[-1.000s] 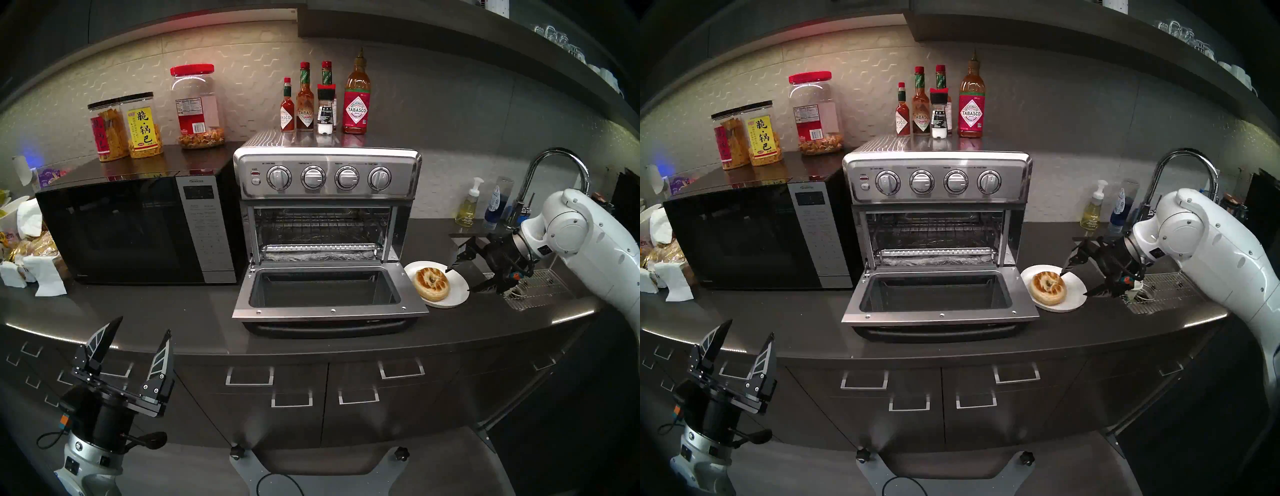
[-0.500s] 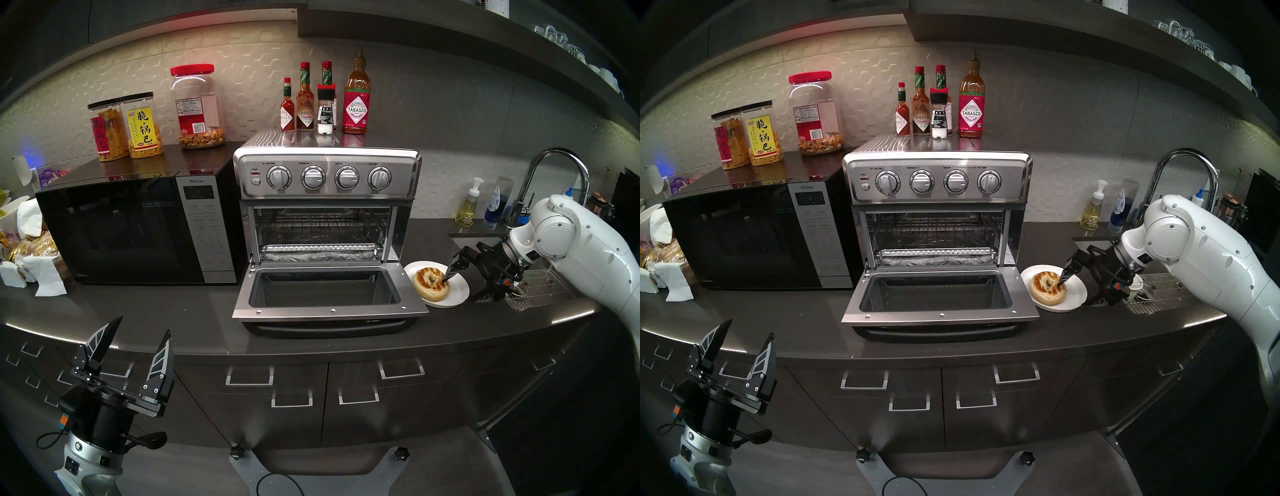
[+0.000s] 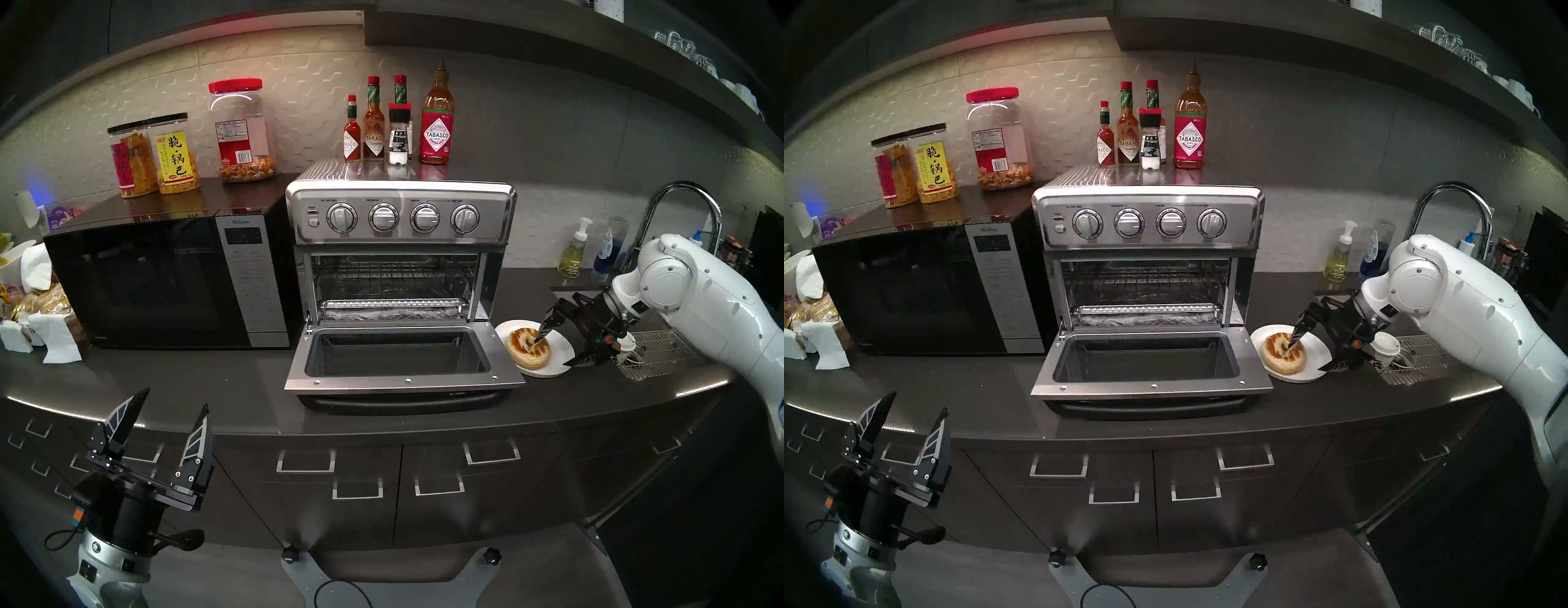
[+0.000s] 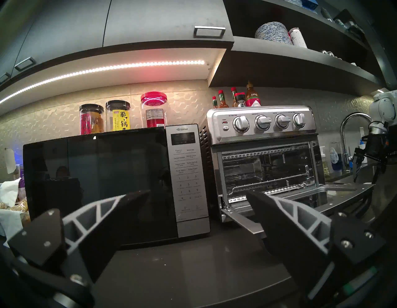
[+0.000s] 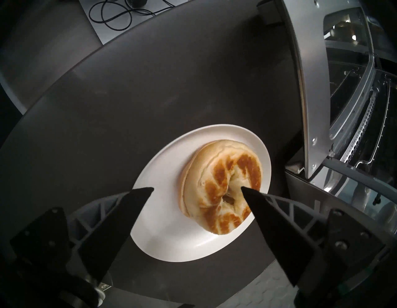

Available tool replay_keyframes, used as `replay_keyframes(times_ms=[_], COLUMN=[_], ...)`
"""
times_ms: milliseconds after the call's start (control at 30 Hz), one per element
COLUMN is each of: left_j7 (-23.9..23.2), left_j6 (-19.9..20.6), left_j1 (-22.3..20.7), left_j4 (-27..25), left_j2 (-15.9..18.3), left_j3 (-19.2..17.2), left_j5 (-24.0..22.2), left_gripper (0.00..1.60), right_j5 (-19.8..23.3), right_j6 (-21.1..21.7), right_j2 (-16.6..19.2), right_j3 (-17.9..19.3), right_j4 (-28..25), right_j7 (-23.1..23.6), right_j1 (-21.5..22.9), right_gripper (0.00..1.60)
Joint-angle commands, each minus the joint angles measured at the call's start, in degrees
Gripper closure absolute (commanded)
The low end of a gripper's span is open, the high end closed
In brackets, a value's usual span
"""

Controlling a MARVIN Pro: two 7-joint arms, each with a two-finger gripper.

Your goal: Open the oven and place the bagel inside on the rack

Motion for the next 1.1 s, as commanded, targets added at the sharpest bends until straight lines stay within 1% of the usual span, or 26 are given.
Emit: replay_keyframes(times_ms=[0, 433, 500, 767, 1067], left_j7=[0.0, 0.0, 0.0, 0.0, 0.0], left_j6=[0.0, 0.0, 0.0, 0.0, 0.1], left_j1=[0.1, 0.1, 0.1, 0.1, 0.1], left_j4=[-1.2, -1.3, -1.3, -1.3, -1.3], left_j2=[-0.1, -0.1, -0.1, -0.1, -0.1], left_j3=[-0.1, -0.1, -0.1, -0.1, -0.1], left_j5=[0.0, 0.0, 0.0, 0.0, 0.0], left_gripper=[0.00, 0.00, 0.00, 0.00, 0.00], right_j5=[0.1, -1.4, -2.1, -2.5, -3.3], right_j6=[0.4, 0.6, 0.6, 1.0, 1.9], right_j2=[-1.9, -3.8, -4.1, -5.8, -6.8], right_j3=[-0.6, -3.2, -3.6, -4.0, -4.1], right_j4=[1.0, 4.4, 4.9, 6.9, 7.4], right_j7=[5.5, 4.0, 3.5, 2.2, 1.2], right_j1=[3.2, 4.3, 4.3, 4.2, 3.3], right_gripper=[0.00, 0.00, 0.00, 0.00, 0.00])
